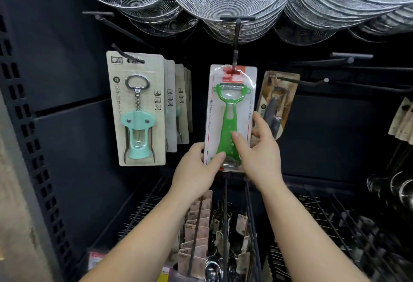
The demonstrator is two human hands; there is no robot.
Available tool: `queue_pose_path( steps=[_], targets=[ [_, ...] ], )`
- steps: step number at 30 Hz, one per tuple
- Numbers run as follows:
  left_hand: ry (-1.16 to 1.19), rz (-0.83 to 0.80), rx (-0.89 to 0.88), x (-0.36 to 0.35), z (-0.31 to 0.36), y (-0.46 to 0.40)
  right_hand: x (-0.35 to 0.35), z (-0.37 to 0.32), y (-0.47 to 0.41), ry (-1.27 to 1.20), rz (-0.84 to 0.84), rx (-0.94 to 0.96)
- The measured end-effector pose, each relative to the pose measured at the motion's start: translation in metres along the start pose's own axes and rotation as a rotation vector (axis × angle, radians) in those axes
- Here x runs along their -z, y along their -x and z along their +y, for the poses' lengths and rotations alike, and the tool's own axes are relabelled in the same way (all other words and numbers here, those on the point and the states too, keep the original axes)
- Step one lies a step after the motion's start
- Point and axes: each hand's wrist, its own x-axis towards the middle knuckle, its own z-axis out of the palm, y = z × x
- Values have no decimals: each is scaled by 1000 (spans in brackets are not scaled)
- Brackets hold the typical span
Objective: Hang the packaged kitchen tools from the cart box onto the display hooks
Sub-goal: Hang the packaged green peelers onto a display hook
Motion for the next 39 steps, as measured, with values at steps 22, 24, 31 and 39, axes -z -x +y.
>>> queue_pose_path(
  steps=[22, 24, 31, 39],
  targets=[
    [-650, -570, -95, -26, -72, 80, 61, 79, 93, 642, 46, -323],
    [-640, -659, -200, -44, -66, 101, 89, 84, 120, 696, 102, -386],
    [-571, -886, -512, -140, -20, 177, 198, 81, 233, 807, 266, -553],
    [-384, -983, -680, -271, 73, 287, 314, 59, 385, 946, 298, -776]
  ],
)
